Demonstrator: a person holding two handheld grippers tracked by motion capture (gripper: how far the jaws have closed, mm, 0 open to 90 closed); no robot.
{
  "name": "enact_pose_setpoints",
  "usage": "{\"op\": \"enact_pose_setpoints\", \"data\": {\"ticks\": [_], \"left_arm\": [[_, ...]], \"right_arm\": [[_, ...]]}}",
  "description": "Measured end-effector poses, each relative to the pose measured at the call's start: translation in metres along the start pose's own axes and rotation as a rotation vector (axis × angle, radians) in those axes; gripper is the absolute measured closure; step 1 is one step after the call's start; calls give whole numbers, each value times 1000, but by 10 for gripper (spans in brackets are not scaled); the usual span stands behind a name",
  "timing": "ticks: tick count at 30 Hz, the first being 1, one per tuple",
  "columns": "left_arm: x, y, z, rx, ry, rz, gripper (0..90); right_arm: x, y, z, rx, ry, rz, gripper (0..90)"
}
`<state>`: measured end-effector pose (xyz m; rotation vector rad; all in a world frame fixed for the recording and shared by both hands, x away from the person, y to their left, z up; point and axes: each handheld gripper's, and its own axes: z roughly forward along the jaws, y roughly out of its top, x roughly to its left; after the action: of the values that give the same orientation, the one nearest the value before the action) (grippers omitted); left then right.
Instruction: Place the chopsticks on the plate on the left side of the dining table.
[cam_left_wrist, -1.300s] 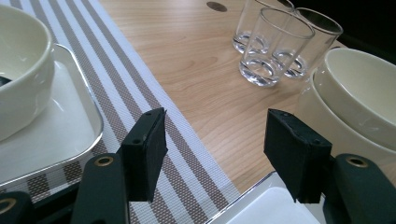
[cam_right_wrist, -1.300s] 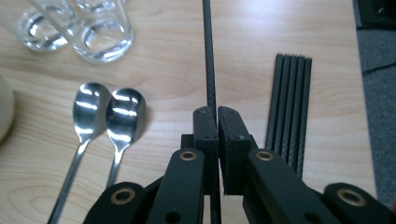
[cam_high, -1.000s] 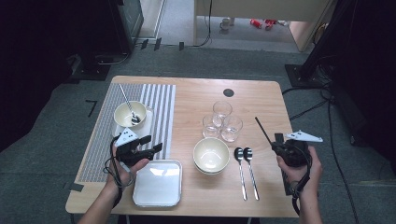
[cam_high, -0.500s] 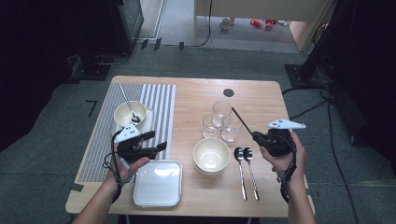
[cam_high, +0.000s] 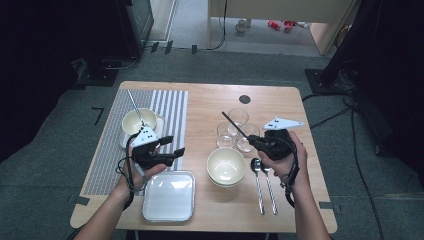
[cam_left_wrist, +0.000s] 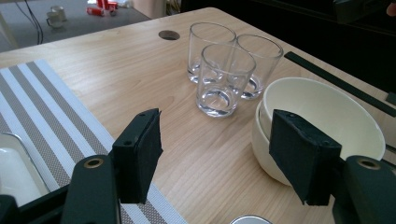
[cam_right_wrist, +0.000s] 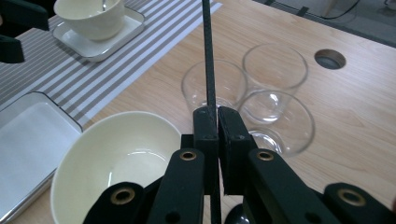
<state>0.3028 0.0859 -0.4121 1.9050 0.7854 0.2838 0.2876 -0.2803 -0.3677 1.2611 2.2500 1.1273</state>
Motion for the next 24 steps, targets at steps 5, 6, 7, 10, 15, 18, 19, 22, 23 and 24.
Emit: {"op": "enact_pose_setpoints", "data": {"ticks": [5, 6, 7, 10, 15, 18, 19, 22, 23, 24], "left_arm": [[-2, 5, 1, -2, -7, 29, 351], [-2, 6, 1, -3, -9, 37, 352], [-2, 8, 1, -4, -12, 46, 354], [-3, 11, 2, -5, -20, 78, 359], [-4, 17, 2, -15, -41, 146, 365], [-6, 21, 0, -19, -60, 201, 378], [-6, 22, 1, -15, -51, 213, 382], [-4, 26, -1, -21, -47, 245, 406], [-4, 27, -1, -27, -54, 251, 412], [-3, 27, -1, -28, -59, 263, 415]], "right_arm": [[9, 9, 5, 6, 42, -36, 876], [10, 10, 6, 9, 52, -44, 877], [12, 12, 7, 13, 64, -50, 876], [16, 15, 10, 25, 85, -72, 876], [20, 20, 13, 34, 127, -98, 876], [22, 22, 14, 38, 153, -109, 877], [22, 23, 14, 37, 164, -115, 876], [22, 25, 14, 39, 184, -124, 877], [23, 25, 14, 40, 190, -128, 876], [23, 26, 14, 43, 191, -131, 876]]}}
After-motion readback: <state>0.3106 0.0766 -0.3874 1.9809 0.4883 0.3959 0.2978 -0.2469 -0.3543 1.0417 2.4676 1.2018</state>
